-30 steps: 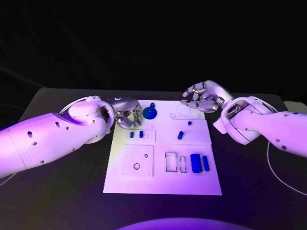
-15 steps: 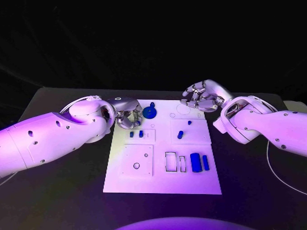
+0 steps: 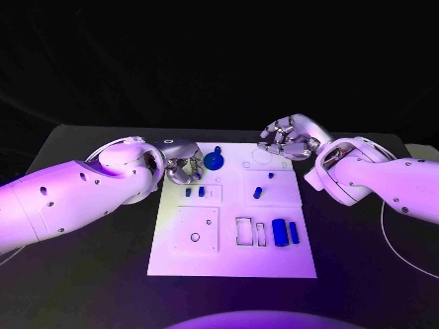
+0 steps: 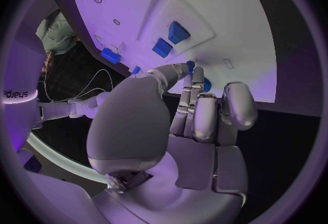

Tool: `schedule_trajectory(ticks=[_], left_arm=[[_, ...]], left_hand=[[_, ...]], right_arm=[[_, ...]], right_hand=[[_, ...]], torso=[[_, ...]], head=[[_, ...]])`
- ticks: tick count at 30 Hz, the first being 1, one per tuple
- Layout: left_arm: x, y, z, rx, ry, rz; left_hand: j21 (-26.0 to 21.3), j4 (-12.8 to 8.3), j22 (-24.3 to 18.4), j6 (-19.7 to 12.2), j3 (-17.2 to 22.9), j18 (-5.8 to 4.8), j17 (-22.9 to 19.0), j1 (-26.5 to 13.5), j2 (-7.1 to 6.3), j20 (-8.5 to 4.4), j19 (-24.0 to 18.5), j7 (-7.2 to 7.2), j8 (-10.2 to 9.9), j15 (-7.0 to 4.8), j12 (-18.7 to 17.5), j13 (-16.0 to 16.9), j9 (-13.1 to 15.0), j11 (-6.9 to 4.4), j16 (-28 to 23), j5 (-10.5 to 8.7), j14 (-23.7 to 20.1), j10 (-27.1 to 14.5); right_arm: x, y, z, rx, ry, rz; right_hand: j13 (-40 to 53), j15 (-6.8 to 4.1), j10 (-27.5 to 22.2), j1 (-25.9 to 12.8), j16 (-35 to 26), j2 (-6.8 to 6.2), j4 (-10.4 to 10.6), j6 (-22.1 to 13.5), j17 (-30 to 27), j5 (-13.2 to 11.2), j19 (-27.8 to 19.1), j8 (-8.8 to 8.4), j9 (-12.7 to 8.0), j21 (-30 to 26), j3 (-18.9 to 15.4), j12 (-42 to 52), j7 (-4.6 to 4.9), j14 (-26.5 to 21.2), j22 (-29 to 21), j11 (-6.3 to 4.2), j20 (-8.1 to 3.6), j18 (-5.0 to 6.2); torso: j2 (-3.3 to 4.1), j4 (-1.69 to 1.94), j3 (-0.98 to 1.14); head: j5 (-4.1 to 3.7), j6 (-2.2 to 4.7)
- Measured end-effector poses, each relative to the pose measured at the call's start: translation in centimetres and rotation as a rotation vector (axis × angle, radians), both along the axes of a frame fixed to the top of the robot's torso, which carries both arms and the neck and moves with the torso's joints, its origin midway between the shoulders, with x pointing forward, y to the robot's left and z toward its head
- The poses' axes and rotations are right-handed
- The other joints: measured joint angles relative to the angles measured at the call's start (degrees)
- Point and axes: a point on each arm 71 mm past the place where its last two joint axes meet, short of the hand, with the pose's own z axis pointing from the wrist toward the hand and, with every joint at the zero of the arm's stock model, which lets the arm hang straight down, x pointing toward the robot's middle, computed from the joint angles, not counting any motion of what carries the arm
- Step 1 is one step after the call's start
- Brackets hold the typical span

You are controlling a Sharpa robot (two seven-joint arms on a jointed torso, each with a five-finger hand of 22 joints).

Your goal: Assemble the parts on the task board

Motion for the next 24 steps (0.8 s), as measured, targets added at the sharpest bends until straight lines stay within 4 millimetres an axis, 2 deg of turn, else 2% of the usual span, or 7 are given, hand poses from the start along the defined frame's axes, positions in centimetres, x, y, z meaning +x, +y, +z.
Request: schedule_trajectory(ticks=[2, 6, 8, 11, 24], left_arm=[[0.02, 0.01, -0.01, 0.0, 0.001, 0.001], [0.04, 0.06, -0.07, -0.001, 0.003, 0.002], [0.04, 0.09, -0.09, -0.001, 0.004, 0.003], [0.04, 0.14, -0.14, -0.002, 0.006, 0.005], [0.04, 0.16, -0.14, -0.007, 0.009, 0.006]], left_hand=[[0.0, 0.01, -0.13, 0.0, 0.01, 0.0, -0.21, 0.0, 0.0, 0.0, 0.0, 0.0, -0.5, 0.0, -0.64, 0.0, -0.02, 0.0, 0.0, 0.0, 0.0, 0.0], [-0.29, 0.01, -0.81, -2.83, 0.01, 0.0, -1.27, -1.37, -0.91, 0.07, -0.07, 0.95, -2.91, 0.65, -2.86, -0.54, -1.01, 1.23, -0.08, 0.0, -0.25, -1.23], [-1.02, 0.01, -1.57, -3.41, 0.01, 0.0, -2.1, -1.95, -1.5, 0.63, -0.63, 1.53, -3.66, 1.14, -4.15, -0.91, -1.32, 1.81, -0.38, 0.0, -0.74, -2.22], [-1.2, 0.07, -2.01, -4.57, -0.05, 0.0, -2.62, -2.1, -1.64, 0.77, -0.78, 1.65, -4.61, 1.29, -5.14, -1.17, -1.73, 2.05, -0.38, 0.0, -0.88, -2.7], [-1.53, 0.34, -2.54, -4.37, -0.33, -0.01, -2.96, -2.49, -2.04, 1.03, -1.03, 1.98, -4.69, 1.34, -5.75, -1.23, -1.85, 2.25, -0.61, 0.0, -0.94, -2.89]], right_arm=[[0.0, 0.0, 0.0, 0.0, 0.0, 0.0], [0.0, -0.01, 0.0, 0.0, 0.0, 0.0], [0.0, -0.02, 0.0, 0.0, 0.0, 0.0], [0.0, -0.03, 0.01, 0.0, 0.0, -0.001], [0.0, -0.03, 0.01, 0.0, 0.0, -0.001]], right_hand=[[0.0, 0.0, 0.0, 0.0, 0.0, 0.0, 0.0, 0.0, 0.0, 0.0, 0.0, 0.0, 0.0, 0.0, 0.0, 0.0, 0.0, 0.0, 0.0, 0.0, 0.0, 0.0], [-0.22, 0.0, 0.0, 0.0, 0.0, 0.0, 0.0, -0.01, 0.0, 0.0, -0.21, 0.0, 0.0, -0.43, 0.0, -0.37, 0.0, 0.0, -0.01, 0.01, -0.21, -0.01], [-0.23, 0.0, 0.01, 0.0, 0.0, 0.0, 0.0, -0.01, 0.0, 0.0, -0.21, 0.0, 0.0, -0.43, 0.0, -0.37, -0.01, 0.0, -0.01, 0.01, -0.21, 0.0], [-0.22, 0.0, 0.01, 0.0, -0.06, 0.0, 0.0, -0.01, 0.0, 0.0, -0.21, 0.0, 0.0, -0.43, 0.0, -0.37, -0.01, 0.0, -0.01, 0.01, -0.21, 0.0], [-0.47, 0.0, 0.02, 0.0, -0.23, 0.0, 0.16, -0.02, -0.08, 0.0, -0.21, 0.0, 0.0, -0.43, 0.16, -0.59, -0.02, 0.0, -0.02, 0.02, -0.21, -0.01]], torso=[[0.0, 0.0, 0.01], [0.0, 0.0, 0.01], [0.0, 0.0, 0.01], [0.0, 0.02, 0.01], [-0.01, 0.02, -0.02]], head=[[-0.03, 0.06], [-0.05, 0.1], [-0.06, 0.1], [-0.08, 0.12], [-0.1, 0.02]])
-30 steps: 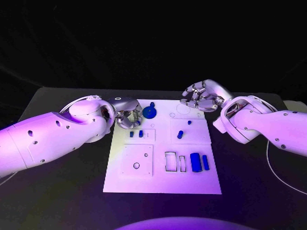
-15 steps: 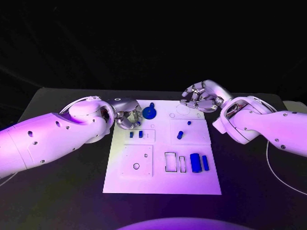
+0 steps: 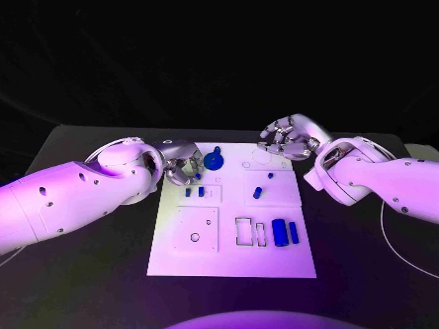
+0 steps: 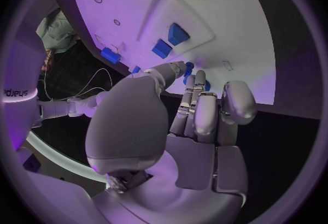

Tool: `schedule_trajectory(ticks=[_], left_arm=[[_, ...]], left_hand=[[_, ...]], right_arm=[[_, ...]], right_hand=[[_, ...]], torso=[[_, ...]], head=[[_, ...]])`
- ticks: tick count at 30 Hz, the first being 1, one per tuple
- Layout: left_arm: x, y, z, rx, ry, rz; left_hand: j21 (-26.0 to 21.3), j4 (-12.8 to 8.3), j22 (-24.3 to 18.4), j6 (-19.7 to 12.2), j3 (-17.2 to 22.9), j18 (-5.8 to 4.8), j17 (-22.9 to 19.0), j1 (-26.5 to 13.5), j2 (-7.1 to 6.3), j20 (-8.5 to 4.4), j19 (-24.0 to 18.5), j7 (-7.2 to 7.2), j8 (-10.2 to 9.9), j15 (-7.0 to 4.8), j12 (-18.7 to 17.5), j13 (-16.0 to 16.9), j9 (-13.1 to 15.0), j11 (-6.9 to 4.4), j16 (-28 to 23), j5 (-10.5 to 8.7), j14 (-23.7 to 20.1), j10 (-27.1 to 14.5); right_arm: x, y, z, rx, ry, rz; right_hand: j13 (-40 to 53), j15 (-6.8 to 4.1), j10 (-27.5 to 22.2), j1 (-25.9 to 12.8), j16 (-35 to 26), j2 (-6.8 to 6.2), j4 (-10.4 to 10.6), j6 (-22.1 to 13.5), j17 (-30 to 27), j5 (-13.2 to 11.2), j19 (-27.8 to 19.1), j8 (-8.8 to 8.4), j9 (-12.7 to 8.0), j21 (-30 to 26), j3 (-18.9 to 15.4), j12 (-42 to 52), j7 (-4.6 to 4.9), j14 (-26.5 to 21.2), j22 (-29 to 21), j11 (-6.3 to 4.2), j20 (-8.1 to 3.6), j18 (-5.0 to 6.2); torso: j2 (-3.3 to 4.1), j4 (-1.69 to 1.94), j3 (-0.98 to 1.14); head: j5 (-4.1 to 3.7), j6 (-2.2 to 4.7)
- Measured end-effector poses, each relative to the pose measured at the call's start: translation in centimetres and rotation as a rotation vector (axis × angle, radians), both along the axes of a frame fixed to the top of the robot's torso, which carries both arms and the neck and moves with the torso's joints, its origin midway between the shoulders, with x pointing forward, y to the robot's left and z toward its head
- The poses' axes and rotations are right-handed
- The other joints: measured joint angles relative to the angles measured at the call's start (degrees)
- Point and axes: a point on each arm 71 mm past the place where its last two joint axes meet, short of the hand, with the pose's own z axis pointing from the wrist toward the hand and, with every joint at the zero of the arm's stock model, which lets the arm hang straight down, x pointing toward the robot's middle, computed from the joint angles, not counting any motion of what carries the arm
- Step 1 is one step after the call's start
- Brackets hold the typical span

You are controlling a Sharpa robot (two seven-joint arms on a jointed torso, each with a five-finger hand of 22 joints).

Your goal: Assemble the parts on the task board

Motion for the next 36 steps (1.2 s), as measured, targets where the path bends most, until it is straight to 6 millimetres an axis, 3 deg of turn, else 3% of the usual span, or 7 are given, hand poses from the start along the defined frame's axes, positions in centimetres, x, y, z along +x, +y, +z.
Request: schedule_trajectory(ticks=[8, 14, 21, 23, 26, 31, 36], left_arm=[[0.0, 0.1, 0.0, -0.001, 0.001, 0.001], [-0.1, 0.5, 0.1, -0.007, 0.0, 0.005], [-0.1, 2.0, 0.8, -0.059, -0.017, 0.036], [0.0, 2.6, 1.1, -0.085, -0.02, 0.051], [0.1, 3.4, 1.4, -0.128, -0.015, 0.077], [0.4, 5.0, 1.6, -0.237, 0.045, 0.14], [0.6, 6.9, 1.7, -0.433, 0.156, 0.218]], left_hand=[[-0.26, 0.16, -0.15, 0.29, -0.16, 0.01, -0.11, -0.12, -0.12, 0.0, 0.0, -0.14, 0.0, 0.14, -0.25, 0.0, -0.05, 0.07, 0.0, 0.0, -0.14, -0.07], [-0.88, 0.72, -1.06, -2.03, -2.62, 0.01, -0.93, -0.76, -0.76, 0.29, -0.3, 0.25, -2.23, 0.35, -1.51, -0.05, -1.11, 0.41, -0.22, 0.0, -0.35, -1.84], [-3.53, 2.54, -4.23, -2.73, -9.54, 0.0, -2.54, -0.62, 0.13, 0.6, -1.24, 0.36, -3.33, 0.71, -2.55, 0.15, -1.92, 0.41, -0.84, 0.0, -0.71, -3.49], [-3.54, 2.98, -4.62, -2.73, -10.61, 0.0, -2.8, -0.5, 0.71, 0.6, -1.24, 0.36, -3.33, 0.71, -2.55, 0.28, -2.0, 0.41, -0.84, 0.0, -0.71, -3.48], [-4.21, 3.56, -5.13, -2.73, -11.46, 0.0, -3.12, -0.2, 1.0, 0.6, -1.24, 0.36, -3.33, 0.7, -2.55, 0.36, -2.0, 0.41, -0.96, 0.0, -0.71, -3.48], [-4.72, 3.97, -5.84, -0.51, -10.46, 0.0, -3.08, 1.53, 2.74, 0.6, -1.24, 0.25, -3.07, 0.7, -1.83, 0.89, -2.12, 0.42, -1.1, 0.32, -0.71, -1.98], [-9.87, 3.99, -12.54, 1.5, -6.41, 1.4, -9.93, 2.5, 2.93, 0.44, -4.86, 0.42, -2.27, 0.7, -1.15, 1.06, -2.19, 0.26, -3.89, 0.32, -3.64, -0.22]], right_arm=[[0.0, 0.0, 0.0, 0.0, 0.0, 0.0], [0.1, -0.1, 0.0, -0.002, 0.0, -0.003], [0.3, -0.7, -0.1, -0.02, 0.0, -0.01], [0.3, -0.9, -0.2, -0.031, 0.0, -0.007], [0.4, -1.1, -0.2, -0.055, 0.002, 0.001], [0.2, -1.4, -0.4, -0.119, 0.008, 0.029], [-0.3, -1.7, -0.6, -0.208, 0.013, 0.071]], right_hand=[[0.0, 0.0, 0.01, 0.0, 0.0, 0.0, 0.0, 0.0, 0.0, 0.0, 0.0, 0.0, 0.0, 0.0, 0.0, 0.0, 0.0, 0.0, -0.01, 0.0, 0.0, 0.0], [-3.91, 0.0, -1.97, -0.01, 0.0, -0.01, -0.06, -0.43, 0.29, 0.0, 0.0, 0.22, 0.0, -1.45, 1.08, -4.92, -0.02, 0.0, -0.01, 0.28, 0.0, 0.0], [-14.93, 0.02, -3.37, 1.48, -0.22, -2.24, -0.25, 0.36, 0.73, -2.91, 0.0, 0.22, -0.26, -2.27, 3.49, -17.83, 0.5, -0.02, -0.01, 0.57, 0.0, 0.08], [-17.53, 0.43, -3.28, 2.24, -0.22, -3.0, -0.41, 0.57, 0.73, -3.68, 0.15, 0.22, -0.41, -2.67, 4.05, -20.68, 0.7, 0.0, -0.01, 0.66, 0.15, 0.88], [-20.42, 0.43, -2.97, 3.28, -0.22, -4.0, -0.48, 0.83, 0.73, -4.08, 0.09, 0.22, -0.66, -2.63, 4.94, -23.75, 0.83, 0.0, -0.02, 0.96, 0.49, 0.89], [-24.79, 0.43, -1.74, 7.66, 1.11, -4.83, -1.49, 2.53, 0.73, -5.01, 1.29, -0.17, -1.15, 0.44, 8.48, -28.05, 0.76, 0.0, -0.02, 1.06, 0.62, 0.9], [-28.39, 0.43, -0.39, 9.49, 1.79, -6.01, -1.99, 3.24, 0.72, -5.09, 1.57, -0.96, -1.71, 2.22, 11.66, -31.53, 0.47, 0.0, -0.02, 1.02, 0.5, 0.89]], torso=[[-0.01, 0.0, -0.01], [-0.01, 0.01, -0.04], [-0.07, 0.03, -0.06], [-0.08, 0.04, -0.05], [-0.11, 0.04, -0.05], [-0.12, 0.04, -0.05], [-0.04, 0.03, -0.04]], head=[[0.06, 0.07], [0.14, 0.14], [0.15, 0.34], [0.15, 0.39], [0.14, 0.48], [0.12, 0.75], [-0.18, 1.03]])
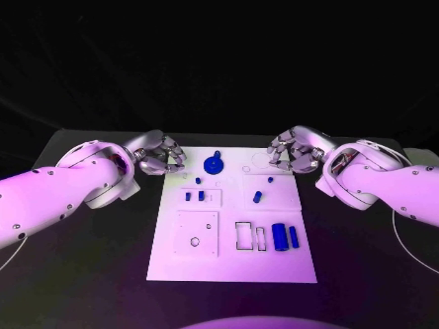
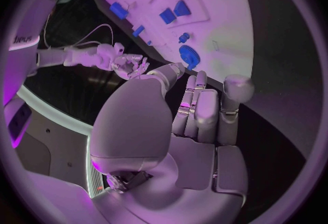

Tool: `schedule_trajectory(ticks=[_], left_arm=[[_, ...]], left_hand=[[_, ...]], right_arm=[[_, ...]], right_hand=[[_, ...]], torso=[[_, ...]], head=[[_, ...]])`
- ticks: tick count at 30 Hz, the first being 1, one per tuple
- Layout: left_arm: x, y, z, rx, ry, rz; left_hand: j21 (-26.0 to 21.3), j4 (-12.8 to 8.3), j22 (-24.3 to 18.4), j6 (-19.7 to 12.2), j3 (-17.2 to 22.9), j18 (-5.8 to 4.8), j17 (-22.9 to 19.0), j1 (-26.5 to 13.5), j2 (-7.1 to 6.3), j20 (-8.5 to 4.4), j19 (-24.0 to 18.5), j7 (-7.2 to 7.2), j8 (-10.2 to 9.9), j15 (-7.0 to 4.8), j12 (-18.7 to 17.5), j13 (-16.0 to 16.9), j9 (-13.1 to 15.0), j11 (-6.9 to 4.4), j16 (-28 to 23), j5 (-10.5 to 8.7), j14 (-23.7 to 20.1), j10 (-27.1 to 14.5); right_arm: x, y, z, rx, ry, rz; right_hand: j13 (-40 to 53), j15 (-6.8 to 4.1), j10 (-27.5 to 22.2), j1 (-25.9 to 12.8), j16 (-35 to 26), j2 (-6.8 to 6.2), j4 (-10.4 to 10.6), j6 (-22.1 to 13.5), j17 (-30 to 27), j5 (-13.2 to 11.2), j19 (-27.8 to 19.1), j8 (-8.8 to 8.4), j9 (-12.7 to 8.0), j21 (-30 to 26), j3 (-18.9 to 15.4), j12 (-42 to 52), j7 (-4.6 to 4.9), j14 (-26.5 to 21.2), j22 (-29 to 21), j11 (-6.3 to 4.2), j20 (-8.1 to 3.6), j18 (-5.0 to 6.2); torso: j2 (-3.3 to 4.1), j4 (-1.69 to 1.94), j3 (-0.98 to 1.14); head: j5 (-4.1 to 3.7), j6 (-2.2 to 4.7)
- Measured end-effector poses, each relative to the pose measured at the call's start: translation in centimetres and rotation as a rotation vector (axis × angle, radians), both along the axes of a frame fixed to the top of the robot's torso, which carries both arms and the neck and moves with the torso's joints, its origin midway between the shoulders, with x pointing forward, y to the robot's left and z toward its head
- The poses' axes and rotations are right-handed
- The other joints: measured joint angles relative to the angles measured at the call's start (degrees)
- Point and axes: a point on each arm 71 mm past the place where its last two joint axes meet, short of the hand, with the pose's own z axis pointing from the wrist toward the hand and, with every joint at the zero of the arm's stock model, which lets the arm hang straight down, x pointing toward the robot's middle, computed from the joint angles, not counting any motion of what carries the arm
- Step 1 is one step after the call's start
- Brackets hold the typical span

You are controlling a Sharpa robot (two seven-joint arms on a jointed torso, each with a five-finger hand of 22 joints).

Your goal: Assemble the parts on the task board

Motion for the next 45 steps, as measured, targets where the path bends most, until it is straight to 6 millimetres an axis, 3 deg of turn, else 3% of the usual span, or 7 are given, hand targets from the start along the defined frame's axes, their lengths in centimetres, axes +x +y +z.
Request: schedule_trajectory(ticks=[5, 9, 15, 22, 30, 37, 45], left_arm=[[-0.5, 1.1, 0.5, -0.295, 0.114, 0.039], [-1.0, 1.3, 0.8, -0.478, 0.174, 0.047], [-1.8, 1.5, 1.2, -0.707, 0.233, 0.059], [-2.1, 1.8, 1.5, -0.824, 0.25, 0.074], [-2.3, 2.1, 1.6, -0.871, 0.251, 0.081], [-2.4, 2.3, 1.7, -0.886, 0.251, 0.088], [-2.4, 2.6, 1.7, -0.891, 0.251, 0.096]], left_hand=[[-8.86, -0.04, -10.5, 0.53, 2.02, 2.17, -11.53, 0.0, 0.0, 0.05, -5.42, -0.05, 0.34, 0.0, 0.0, 0.0, -0.06, -0.06, -5.44, 0.0, -5.54, 0.05], [-11.93, -0.05, -13.74, 0.73, 2.02, 2.17, -14.81, -0.05, -0.05, -0.05, -7.03, -0.25, 0.35, -0.32, 1.2, 0.29, -0.07, -0.3, -7.22, 0.0, -7.23, 1.73], [-12.6, -0.06, -14.49, 1.0, 2.0, 2.16, -15.87, -0.31, -0.3, -0.05, -7.02, -0.52, 0.74, -0.51, 1.99, 0.71, -0.02, -0.74, -7.5, 0.0, -7.84, 2.79], [-12.8, -0.22, -14.64, 1.14, 1.84, 2.16, -16.18, -0.3, -0.3, -0.05, -7.02, -0.66, 0.96, -0.7, 2.28, 0.83, 0.02, -0.88, -7.65, 0.0, -8.03, 2.92], [-13.03, -0.37, -14.71, 1.14, 1.69, 2.15, -16.24, -0.3, -0.3, -0.05, -7.02, -0.66, 0.96, -0.7, 2.52, 0.9, 0.08, -0.88, -7.65, 0.0, -8.03, 2.92], [-13.03, -0.37, -14.77, 1.14, 1.69, 2.15, -16.24, -0.3, -0.3, -0.04, -7.02, -0.66, 0.96, -0.7, 2.52, 0.96, 0.08, -1.08, -7.65, 0.0, -8.03, 3.12], [-13.03, -0.37, -14.77, 1.14, 1.69, 2.15, -16.24, -0.3, -0.3, -0.04, -7.02, -0.66, 0.95, -0.7, 2.51, 0.96, 0.07, -1.08, -7.65, 0.0, -8.03, 3.12]], right_arm=[[-0.6, 0.1, -0.1, -0.112, -0.018, 0.043], [-0.9, 0.3, -0.2, -0.186, -0.044, 0.066], [-1.3, 0.9, -0.6, -0.295, -0.08, 0.09], [-1.5, 2.0, -1.1, -0.357, -0.097, 0.114], [-1.4, 2.9, -1.6, -0.389, -0.099, 0.127], [-1.5, 3.3, -2.2, -0.411, -0.092, 0.133], [-1.4, 3.2, -2.4, -0.436, -0.095, 0.126]], right_hand=[[-2.0, 0.0, 0.0, 0.32, 0.26, -0.32, -0.37, 0.48, 0.0, -0.35, 0.12, -0.61, -0.22, 0.67, 1.32, -1.99, 0.12, 0.0, 0.02, 0.0, 0.12, 0.0], [-3.34, 0.31, 0.21, 0.54, 0.55, -0.54, -0.39, 0.81, -0.01, -2.53, 0.21, -0.95, -0.41, 1.05, 2.31, -3.22, 0.03, -0.09, 0.04, 0.21, 0.21, -0.01], [-4.62, 0.41, 0.2, -0.08, 0.88, -1.15, -0.47, 1.36, -0.01, -3.91, 0.2, -1.05, -0.54, 1.06, 2.81, -4.21, 0.06, 0.0, 0.04, 0.22, 0.21, 0.0], [-5.07, 0.4, -0.01, 0.15, 0.88, -1.38, -0.47, 2.05, -0.02, -3.91, 0.2, -1.05, -0.54, 1.33, 3.44, -4.44, -0.01, 0.0, 0.04, 0.44, 0.21, -0.01], [-6.42, 0.4, 1.12, 0.39, 1.33, -1.6, -1.54, 4.0, -0.02, -2.98, 0.2, -1.04, -0.54, 3.04, 5.84, -5.18, -0.41, 0.0, 0.03, 0.26, 0.21, 0.0], [-7.75, 0.4, 2.99, 0.54, 1.92, -1.45, -2.73, 5.43, -0.03, -3.8, 0.2, -1.04, -0.54, 4.92, 8.45, -5.75, -0.67, 0.0, 0.03, -0.09, 0.21, -0.92], [-8.02, 0.4, 3.37, 0.54, 1.92, -1.45, -2.91, 5.5, -0.03, -3.79, 0.2, -1.04, -0.54, 5.54, 8.74, -6.05, -0.61, 0.0, 0.02, -0.09, 0.21, -0.92]], torso=[[0.07, -0.14, 0.0], [0.08, -0.23, 0.0], [0.07, -0.23, -0.03], [0.08, -0.22, -0.07], [0.15, -0.19, -0.09], [0.18, -0.14, -0.07], [0.17, -0.23, 0.0]], head=[[-1.08, 0.37], [-1.74, 0.59], [-2.62, 0.66], [-2.63, 0.55], [-2.6, 0.44], [-2.47, 0.18], [-2.43, -0.02]])
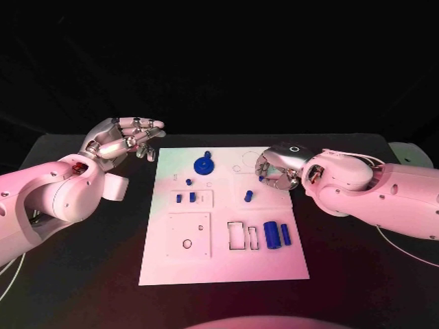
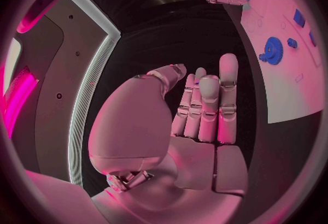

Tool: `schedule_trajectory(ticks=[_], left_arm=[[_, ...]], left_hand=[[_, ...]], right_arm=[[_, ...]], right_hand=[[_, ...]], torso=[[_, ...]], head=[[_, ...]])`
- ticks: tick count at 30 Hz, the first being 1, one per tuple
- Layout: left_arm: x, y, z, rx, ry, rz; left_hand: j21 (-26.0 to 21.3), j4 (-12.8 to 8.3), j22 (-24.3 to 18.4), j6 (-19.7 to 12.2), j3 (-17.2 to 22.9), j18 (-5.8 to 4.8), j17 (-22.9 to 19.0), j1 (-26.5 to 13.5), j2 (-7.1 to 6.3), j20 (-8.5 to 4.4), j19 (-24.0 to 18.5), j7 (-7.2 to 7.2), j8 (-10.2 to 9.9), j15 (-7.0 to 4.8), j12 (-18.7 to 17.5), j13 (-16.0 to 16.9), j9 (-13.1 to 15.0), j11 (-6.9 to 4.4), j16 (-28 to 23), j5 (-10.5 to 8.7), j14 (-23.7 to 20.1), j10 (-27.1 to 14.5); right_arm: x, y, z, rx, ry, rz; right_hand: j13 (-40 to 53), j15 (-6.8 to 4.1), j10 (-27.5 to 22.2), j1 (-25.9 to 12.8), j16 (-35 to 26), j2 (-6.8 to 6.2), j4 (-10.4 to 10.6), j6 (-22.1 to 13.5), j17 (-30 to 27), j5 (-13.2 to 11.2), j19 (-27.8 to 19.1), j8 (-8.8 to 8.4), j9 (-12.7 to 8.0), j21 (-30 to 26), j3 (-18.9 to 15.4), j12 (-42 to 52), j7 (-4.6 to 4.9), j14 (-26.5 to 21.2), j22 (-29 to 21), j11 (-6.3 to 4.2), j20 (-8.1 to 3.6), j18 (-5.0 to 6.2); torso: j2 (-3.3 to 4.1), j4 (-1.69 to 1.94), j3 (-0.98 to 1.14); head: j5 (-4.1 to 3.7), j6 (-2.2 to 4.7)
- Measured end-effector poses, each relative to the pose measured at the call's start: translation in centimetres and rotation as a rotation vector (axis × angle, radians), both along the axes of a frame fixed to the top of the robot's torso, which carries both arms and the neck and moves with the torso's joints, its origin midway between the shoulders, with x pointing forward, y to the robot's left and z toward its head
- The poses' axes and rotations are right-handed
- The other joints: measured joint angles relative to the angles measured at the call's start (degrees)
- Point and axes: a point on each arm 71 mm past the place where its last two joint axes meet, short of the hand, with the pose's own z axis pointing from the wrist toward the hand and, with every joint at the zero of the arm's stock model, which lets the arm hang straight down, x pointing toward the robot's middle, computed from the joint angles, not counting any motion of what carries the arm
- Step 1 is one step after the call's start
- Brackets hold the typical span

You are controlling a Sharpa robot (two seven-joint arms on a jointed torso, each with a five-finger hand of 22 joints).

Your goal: Assemble the parts on the task board

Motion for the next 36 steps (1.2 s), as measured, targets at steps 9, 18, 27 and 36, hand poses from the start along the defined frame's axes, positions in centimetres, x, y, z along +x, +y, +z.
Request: schedule_trajectory(ticks=[9, 18, 27, 36], left_arm=[[0.0, 0.1, 0.0, -0.001, 0.004, 0.003], [0.0, 0.1, 0.0, 0.0, 0.009, 0.004], [0.0, 0.2, -0.1, 0.003, 0.014, 0.005], [-0.1, 0.2, -0.1, 0.005, 0.019, 0.005]], left_hand=[[0.0, -0.16, -0.06, 0.0, -0.16, 0.0, 0.01, 0.0, 0.0, 0.0, 0.0, 0.0, 0.21, 0.0, 0.24, 0.05, 0.0, 0.0, 0.0, 0.0, 0.0, 0.0], [0.0, -0.16, -0.11, 0.0, -0.16, -0.01, 0.01, 0.0, 0.0, 0.0, 0.0, 0.0, 0.21, 0.0, 0.24, 0.04, 0.0, 0.0, 0.0, 0.0, 0.0, 0.0], [-0.22, -0.32, -0.11, 0.0, 0.0, 0.0, -0.05, 0.0, 0.0, -0.21, 0.22, 0.0, 0.21, 0.01, 0.24, 0.04, -0.01, 0.01, 0.0, 0.0, 0.01, -0.01], [-0.21, -0.32, -0.19, 0.0, 0.0, -0.01, -0.15, 0.23, 0.23, -0.21, 0.22, 0.0, 0.21, 0.01, 0.24, 0.03, -0.01, 0.01, 0.0, 0.0, 0.01, -0.01]], right_arm=[[0.0, 0.2, -0.2, -0.016, -0.006, 0.002], [0.1, 0.5, -0.5, -0.024, -0.006, 0.005], [0.2, 0.8, -0.6, -0.034, -0.015, 0.004], [0.2, 1.2, -0.7, -0.051, -0.031, 0.005]], right_hand=[[-0.3, 0.0, 0.62, 0.0, 0.21, 0.0, -0.32, 0.48, 0.0, 0.0, 0.0, 0.0, 0.06, 0.5, 0.63, 0.0, -0.06, 0.0, -0.01, -0.21, 0.0, 0.0], [-0.51, 0.0, 1.31, 0.0, 0.42, 0.0, -0.8, 0.88, -0.01, 0.0, 0.21, 0.0, 0.16, 1.83, 1.11, -0.21, -0.07, 0.0, -0.01, -0.15, -0.21, 0.01], [-0.67, 0.0, 2.87, -0.63, 0.41, 0.62, -1.82, 2.02, -0.01, 0.0, 0.2, 0.26, 0.51, 4.45, 2.13, -0.22, -0.39, 0.0, -0.01, -0.61, -0.21, -0.91], [-0.73, -0.47, 4.22, -1.01, 0.63, 1.01, -3.43, 3.0, 0.03, -0.12, 0.06, 0.72, 0.98, 7.13, 3.36, -0.69, -0.79, -0.03, -0.02, -1.1, -0.35, -1.54]], torso=[[-0.03, 0.0, 0.04], [-0.03, -0.01, 0.02], [-0.03, 0.02, -0.02], [-0.04, 0.02, -0.02]], head=[[-0.04, -0.14], [-0.03, -0.31], [0.05, -0.57], [0.07, -0.81]])
